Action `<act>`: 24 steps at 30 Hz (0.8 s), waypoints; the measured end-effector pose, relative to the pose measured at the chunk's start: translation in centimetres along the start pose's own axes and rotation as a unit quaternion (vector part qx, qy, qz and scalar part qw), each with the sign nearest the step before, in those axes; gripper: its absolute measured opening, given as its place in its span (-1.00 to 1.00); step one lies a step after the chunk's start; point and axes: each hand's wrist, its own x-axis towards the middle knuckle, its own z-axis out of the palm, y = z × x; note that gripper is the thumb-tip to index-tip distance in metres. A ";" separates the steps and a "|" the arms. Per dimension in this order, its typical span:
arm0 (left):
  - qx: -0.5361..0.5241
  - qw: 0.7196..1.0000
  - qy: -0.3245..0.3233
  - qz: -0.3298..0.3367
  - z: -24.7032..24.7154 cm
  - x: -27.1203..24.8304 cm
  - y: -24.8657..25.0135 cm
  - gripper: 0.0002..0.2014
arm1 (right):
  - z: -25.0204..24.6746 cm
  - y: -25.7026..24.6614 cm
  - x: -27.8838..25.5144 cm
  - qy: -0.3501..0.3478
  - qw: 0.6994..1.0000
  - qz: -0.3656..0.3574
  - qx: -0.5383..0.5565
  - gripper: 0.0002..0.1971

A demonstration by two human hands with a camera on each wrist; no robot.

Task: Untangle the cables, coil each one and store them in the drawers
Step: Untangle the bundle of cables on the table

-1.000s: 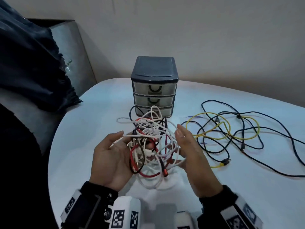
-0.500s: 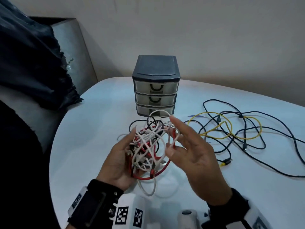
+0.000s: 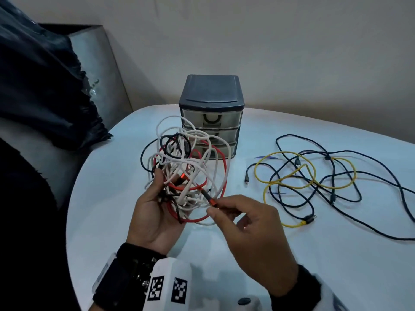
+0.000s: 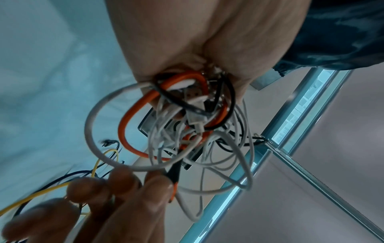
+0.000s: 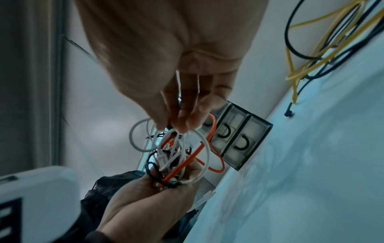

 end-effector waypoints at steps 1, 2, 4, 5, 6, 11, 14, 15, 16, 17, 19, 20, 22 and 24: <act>-0.003 1.000 -0.006 -0.002 -0.1 -0.1 0.1 -0.59 | 0.0 0.0 0.0 -0.005 1.000 -0.007 -0.015 -0.94; -0.011 1.000 -0.017 -0.007 -0.2 -0.2 0.3 -0.59 | -0.1 0.0 0.0 -0.015 0.999 -0.016 -0.029 -0.92; -0.025 0.999 -0.015 -0.018 -0.6 -0.2 0.9 -0.66 | -0.1 -0.3 -0.1 -0.037 0.999 -0.024 -0.020 -0.88; -0.025 1.000 -0.008 -0.017 -0.7 -0.2 1.1 -0.64 | -0.1 -0.5 -0.1 -0.040 0.999 -0.023 -0.001 -0.86; -0.029 0.999 0.001 -0.014 -0.8 -0.2 1.2 -0.57 | -0.1 -0.7 -0.2 -0.040 0.999 -0.023 0.014 -0.84; -0.019 0.999 -0.026 -0.011 -0.6 -0.6 0.6 -0.59 | 0.2 -1.4 -0.4 -0.040 0.996 -0.081 -0.005 -0.86; -0.017 1.000 -0.013 -0.016 -0.8 -0.5 0.4 -0.60 | 0.3 -1.4 -0.5 -0.048 0.992 -0.109 -0.044 -0.79; -0.016 1.000 -0.008 -0.020 -0.7 -0.6 0.3 -0.63 | 0.3 -1.3 -0.5 -0.053 0.990 -0.120 -0.054 -0.81; -0.009 1.000 -0.005 -0.023 -0.6 -0.6 0.2 -0.67 | 0.5 -1.2 -0.6 -0.052 0.988 -0.130 -0.058 -0.85; -0.004 1.000 -0.007 -0.027 -0.7 -0.6 0.2 -0.72 | 0.6 -1.1 -0.5 -0.041 0.989 -0.133 -0.057 -0.89; 0.002 0.999 -0.024 -0.037 -0.8 -0.6 0.0 -0.73 | 0.5 -0.9 -0.3 -0.007 0.994 -0.101 -0.030 -0.87; -0.003 0.998 -0.033 -0.049 -0.5 -0.6 0.0 -0.71 | 0.4 -0.9 -0.3 -0.002 0.997 -0.078 -0.005 -0.80; -0.010 0.997 -0.056 -0.050 -0.3 -1.0 -0.1 -0.64 | -0.4 -1.2 -0.3 0.011 0.996 -0.072 0.055 -0.63; -0.010 0.996 -0.078 -0.046 -0.9 -0.7 0.1 -0.67 | -1.3 -1.4 0.0 0.084 0.983 -0.082 0.143 -0.58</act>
